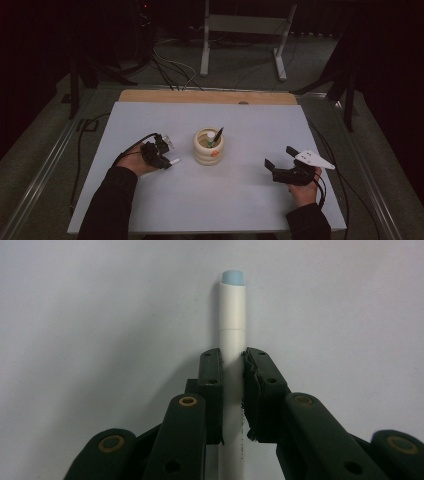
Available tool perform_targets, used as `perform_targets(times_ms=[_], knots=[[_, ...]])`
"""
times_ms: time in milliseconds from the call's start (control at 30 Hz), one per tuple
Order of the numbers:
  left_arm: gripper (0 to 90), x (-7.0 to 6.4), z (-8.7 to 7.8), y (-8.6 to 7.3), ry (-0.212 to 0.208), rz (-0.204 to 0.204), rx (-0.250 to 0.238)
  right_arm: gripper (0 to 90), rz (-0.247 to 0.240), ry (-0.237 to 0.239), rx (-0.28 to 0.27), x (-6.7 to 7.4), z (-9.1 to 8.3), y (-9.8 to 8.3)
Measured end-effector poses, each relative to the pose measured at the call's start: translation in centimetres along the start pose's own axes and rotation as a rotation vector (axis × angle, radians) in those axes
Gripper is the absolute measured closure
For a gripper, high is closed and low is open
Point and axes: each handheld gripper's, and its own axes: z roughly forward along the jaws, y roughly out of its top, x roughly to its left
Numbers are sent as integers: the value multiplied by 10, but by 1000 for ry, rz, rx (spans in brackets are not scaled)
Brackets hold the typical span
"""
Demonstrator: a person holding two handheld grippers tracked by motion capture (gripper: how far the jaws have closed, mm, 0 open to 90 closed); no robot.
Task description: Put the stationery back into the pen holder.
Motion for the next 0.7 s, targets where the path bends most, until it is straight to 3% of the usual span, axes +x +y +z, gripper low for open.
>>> perform_targets(times_ms=[433, 700], knots=[[797, 7, -21, -5, 33, -71, -124, 0, -3, 1, 4, 0, 1, 0], [797, 7, -31, -4, 69, -88, -186, 0, -3, 1, 3, 0, 1, 0]])
